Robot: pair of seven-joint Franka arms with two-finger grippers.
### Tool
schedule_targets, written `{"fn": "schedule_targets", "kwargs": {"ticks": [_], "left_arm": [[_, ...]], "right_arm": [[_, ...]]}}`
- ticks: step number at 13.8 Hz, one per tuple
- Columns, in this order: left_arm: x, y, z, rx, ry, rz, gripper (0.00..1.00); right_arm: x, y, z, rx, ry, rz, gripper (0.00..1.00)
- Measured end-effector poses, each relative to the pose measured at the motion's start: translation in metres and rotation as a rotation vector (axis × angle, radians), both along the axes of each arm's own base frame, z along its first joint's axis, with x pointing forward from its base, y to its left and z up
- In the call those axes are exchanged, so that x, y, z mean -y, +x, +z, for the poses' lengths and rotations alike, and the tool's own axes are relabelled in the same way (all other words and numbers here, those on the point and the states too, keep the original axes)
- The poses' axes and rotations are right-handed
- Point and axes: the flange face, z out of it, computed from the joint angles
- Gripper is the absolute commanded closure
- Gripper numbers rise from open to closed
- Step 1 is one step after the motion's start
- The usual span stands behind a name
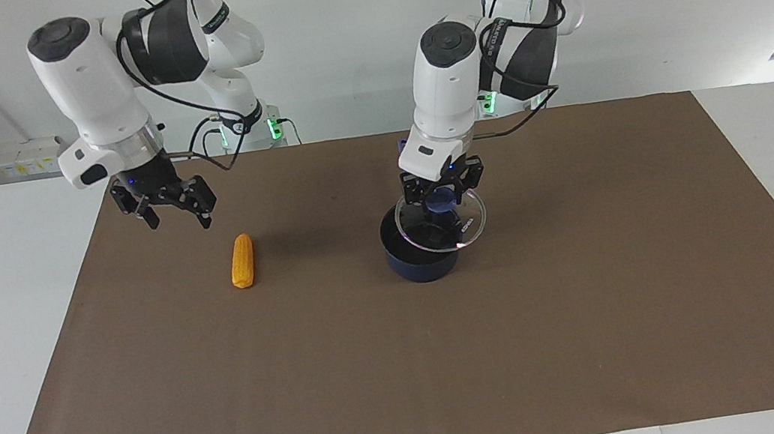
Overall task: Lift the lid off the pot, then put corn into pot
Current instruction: 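Lift the lid aside with the left gripper while the right gripper grasps the corn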
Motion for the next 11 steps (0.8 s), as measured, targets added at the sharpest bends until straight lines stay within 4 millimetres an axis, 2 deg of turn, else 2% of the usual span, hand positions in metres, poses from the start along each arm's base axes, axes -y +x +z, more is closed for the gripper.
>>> {"fn": "schedule_targets", "kwargs": {"ticks": [2, 4, 8, 11], "left_arm": [[-0.026, 0.004, 0.02, -0.003, 0.0, -0.03, 1.0], [-0.049, 0.013, 0.03, 0.001, -0.002, -0.048, 1.0], [-0.096, 0.036, 0.032, 0.006, -0.003, -0.078, 1.0], [-0.148, 0.056, 0.036, 0.011, -0.003, -0.111, 1.0]], "right_arm": [[0.002, 0.003, -0.048, -0.002, 0.003, -0.003, 0.0], [0.001, 0.002, -0.085, -0.004, 0.005, 0.0, 0.0], [-0.006, -0.014, -0.132, -0.025, 0.006, 0.014, 0.0], [-0.013, -0.024, -0.159, -0.048, 0.005, 0.047, 0.0]]}}
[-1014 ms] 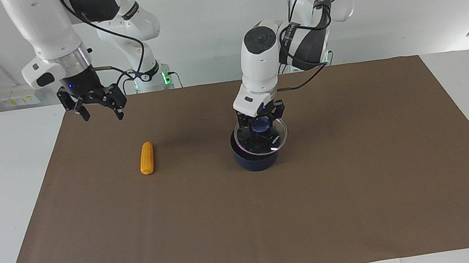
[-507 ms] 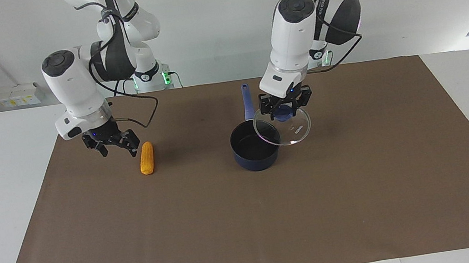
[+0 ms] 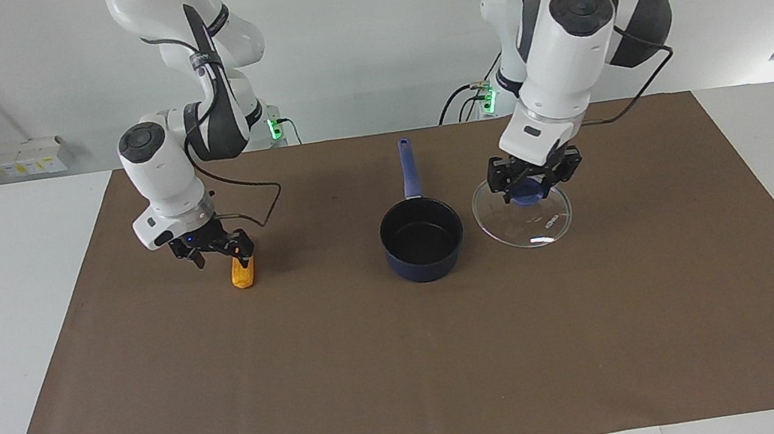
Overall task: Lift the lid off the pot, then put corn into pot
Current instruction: 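Lift the lid aside with the left gripper while the right gripper grasps the corn, then carry the yellow corn over the pot with the right gripper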
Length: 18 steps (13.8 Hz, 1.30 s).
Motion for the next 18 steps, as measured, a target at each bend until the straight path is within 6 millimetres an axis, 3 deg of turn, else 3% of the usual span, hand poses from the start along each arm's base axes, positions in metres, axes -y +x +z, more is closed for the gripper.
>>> {"fn": "schedule_targets", "kwargs": {"ticks": [2, 5, 6, 9, 11, 12, 13, 15, 18], "left_arm": [[-0.033, 0.004, 0.006, -0.02, 0.006, -0.028, 1.0], [-0.081, 0.002, 0.021, -0.046, 0.009, -0.069, 1.0], [-0.097, -0.001, 0.026, -0.05, 0.007, -0.08, 1.0], [-0.146, -0.011, 0.029, -0.078, 0.002, -0.119, 1.0], [-0.175, -0.019, 0.022, -0.097, -0.003, -0.127, 1.0], [-0.186, -0.024, 0.017, -0.107, -0.006, -0.133, 1.0], [-0.196, -0.029, 0.012, -0.115, -0.01, -0.142, 1.0], [-0.213, -0.039, 0.0, -0.109, -0.015, -0.143, 1.0], [-0.223, -0.046, -0.028, -0.087, -0.015, -0.133, 1.0]], "right_arm": [[-0.001, -0.005, -0.011, -0.018, -0.001, 0.022, 0.02], [-0.001, -0.013, -0.028, -0.034, -0.001, 0.041, 0.18], [-0.002, -0.015, -0.032, -0.041, -0.001, 0.044, 0.32], [-0.017, -0.017, -0.036, -0.048, -0.002, 0.074, 0.54], [-0.02, -0.017, -0.036, -0.048, -0.002, 0.08, 0.54], [-0.02, -0.018, -0.036, -0.049, -0.002, 0.083, 0.6], [-0.019, -0.018, -0.037, -0.05, -0.002, 0.09, 0.7], [-0.018, -0.018, -0.037, -0.051, -0.003, 0.099, 1.0], [-0.018, -0.016, -0.034, -0.043, -0.003, 0.1, 1.0]]}}
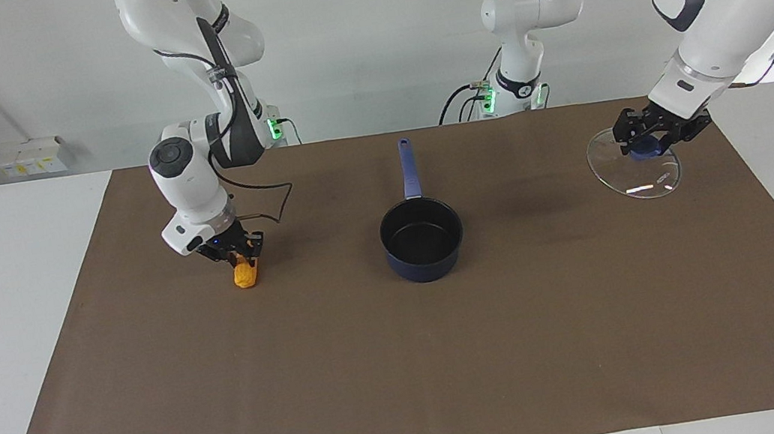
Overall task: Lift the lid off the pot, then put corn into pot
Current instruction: 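Carry the yellow corn over the pot with the right gripper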
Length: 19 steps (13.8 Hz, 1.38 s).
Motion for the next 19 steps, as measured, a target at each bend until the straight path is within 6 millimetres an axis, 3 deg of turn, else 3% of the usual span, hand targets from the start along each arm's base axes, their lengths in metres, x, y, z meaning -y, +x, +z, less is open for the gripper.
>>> {"fn": "schedule_targets", "kwargs": {"ticks": [3, 5, 8, 11, 12, 13, 15, 19], "left_arm": [[-0.019, 0.001, -0.039, 0.034, 0.011, 0.017, 1.0], [-0.035, 0.002, -0.072, 0.058, 0.015, 0.03, 1.0], [-0.045, 0.01, -0.123, 0.066, 0.022, 0.043, 1.0], [-0.046, 0.015, -0.149, 0.068, 0.026, 0.044, 0.99], [-0.045, 0.014, -0.158, 0.075, 0.027, 0.042, 0.12], [-0.044, 0.012, -0.166, 0.08, 0.027, 0.042, 0.0], [-0.044, 0.01, -0.171, 0.082, 0.028, 0.039, 0.0], [-0.041, 0.011, -0.167, 0.089, 0.027, 0.033, 0.0]], "right_arm": [[-0.005, 0.018, 0.033, 0.051, 0.003, 0.007, 1.0], [-0.026, 0.026, 0.065, 0.031, 0.002, 0.038, 1.0], [-0.097, 0.028, 0.113, 0.034, 0.005, 0.057, 1.0], [-0.179, 0.014, 0.141, 0.059, -0.001, 0.099, 1.0], [-0.204, 0.013, 0.155, 0.054, 0.001, 0.102, 1.0], [-0.223, 0.015, 0.169, 0.046, 0.001, 0.102, 1.0], [-0.254, 0.021, 0.185, 0.024, -0.002, 0.097, 1.0], [-0.316, 0.033, 0.155, -0.004, -0.004, 0.099, 1.0]]}}
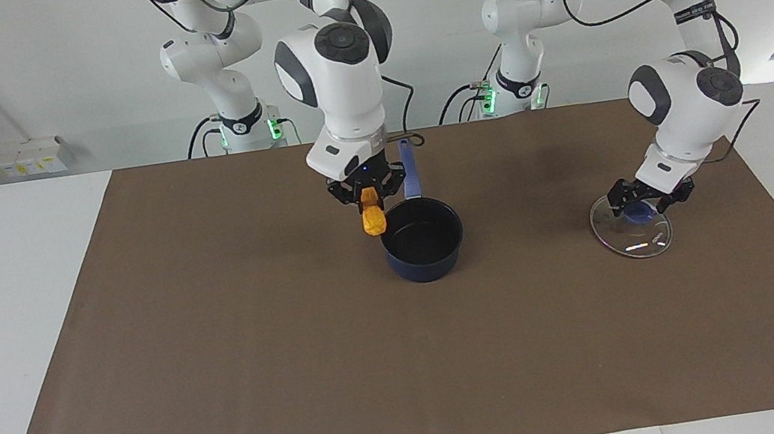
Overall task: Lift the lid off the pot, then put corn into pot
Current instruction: 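Carry the yellow corn over the pot with the right gripper, then set the lid on the table and open the left gripper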
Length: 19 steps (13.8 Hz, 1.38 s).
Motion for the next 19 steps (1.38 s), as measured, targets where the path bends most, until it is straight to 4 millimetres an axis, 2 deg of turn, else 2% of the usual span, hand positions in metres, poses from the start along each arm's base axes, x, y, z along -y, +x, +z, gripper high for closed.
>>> {"fn": "schedule_targets", "kwargs": {"ticks": [2, 4, 6, 10, 16, 19], "left_arm": [[0.0, 0.003, 0.01, -0.008, -0.001, -0.001, 0.0], [0.0, 0.01, 0.03, -0.017, -0.003, 0.011, 0.0], [0.003, 0.017, 0.052, -0.014, -0.004, 0.047, 0.0], [0.03, 0.028, 0.084, -0.023, -0.006, 0.089, 0.0], [0.095, 0.028, 0.112, -0.07, 0.001, 0.042, 0.0], [0.099, 0.028, 0.147, -0.097, 0.024, 0.025, 0.0]], "right_arm": [[-0.033, 0.004, -0.019, -0.01, -0.006, -0.015, 1.0], [-0.062, 0.002, -0.042, -0.023, -0.023, -0.021, 1.0], [-0.076, 0.001, -0.063, -0.04, -0.038, -0.021, 1.0], [-0.073, 0.005, -0.071, -0.044, -0.055, -0.024, 1.0], [-0.075, 0.005, -0.08, -0.042, -0.062, -0.018, 1.0], [-0.084, 0.0, -0.089, -0.042, -0.06, -0.006, 1.0]]}}
